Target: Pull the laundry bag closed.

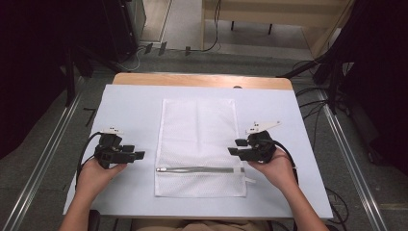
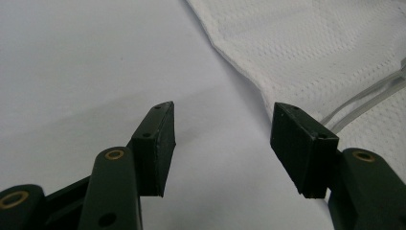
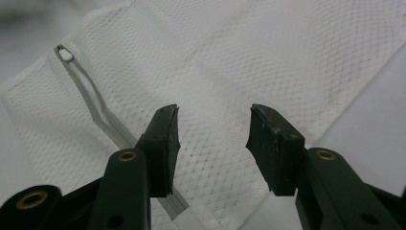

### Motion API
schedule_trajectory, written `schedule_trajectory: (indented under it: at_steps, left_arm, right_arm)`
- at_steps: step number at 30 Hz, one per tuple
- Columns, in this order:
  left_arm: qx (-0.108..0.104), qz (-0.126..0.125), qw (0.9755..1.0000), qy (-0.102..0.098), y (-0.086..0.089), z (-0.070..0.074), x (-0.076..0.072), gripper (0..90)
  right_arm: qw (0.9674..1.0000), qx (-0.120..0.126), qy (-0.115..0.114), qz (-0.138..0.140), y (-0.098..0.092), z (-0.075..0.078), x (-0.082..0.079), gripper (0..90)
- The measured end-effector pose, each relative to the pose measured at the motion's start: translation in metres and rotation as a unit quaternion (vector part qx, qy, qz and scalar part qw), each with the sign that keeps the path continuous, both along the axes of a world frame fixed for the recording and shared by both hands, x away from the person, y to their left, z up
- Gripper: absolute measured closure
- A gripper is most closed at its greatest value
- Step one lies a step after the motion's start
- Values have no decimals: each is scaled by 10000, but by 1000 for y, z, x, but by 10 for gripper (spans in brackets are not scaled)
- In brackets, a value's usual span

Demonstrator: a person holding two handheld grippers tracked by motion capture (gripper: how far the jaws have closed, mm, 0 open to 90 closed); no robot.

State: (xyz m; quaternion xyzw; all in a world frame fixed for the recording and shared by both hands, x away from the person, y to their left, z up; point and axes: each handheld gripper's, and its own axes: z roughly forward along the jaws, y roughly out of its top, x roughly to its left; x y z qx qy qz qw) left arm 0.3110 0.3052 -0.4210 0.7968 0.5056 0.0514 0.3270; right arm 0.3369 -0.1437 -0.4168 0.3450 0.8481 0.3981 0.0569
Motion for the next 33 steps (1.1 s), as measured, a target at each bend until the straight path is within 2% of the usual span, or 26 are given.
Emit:
schedule_trajectory:
  at_steps: [6,14,22,28,30,33]
  left_arm:
    - [40,-68,10000,-14,-1,-1,-1,416]
    - [0,-46,10000,25,-2,-1,1,422]
    - [49,-63,10000,-9,-2,-1,2,421]
    - [75,-62,9999,-49,-3,-1,3,420]
    - [106,-19,9999,-125,-3,0,4,421]
    - [55,-8,9999,-153,-3,1,4,423]
  right_arm:
    - [9998,37,61,188,8,1,-3,580]
    - [9993,18,-3,385,19,5,-9,600]
    - [9985,26,-34,554,40,4,-16,625]
    - [9981,34,107,602,48,2,-16,647]
    - [9982,42,104,593,50,1,-16,649]
    - [9975,59,173,676,60,0,-18,663]
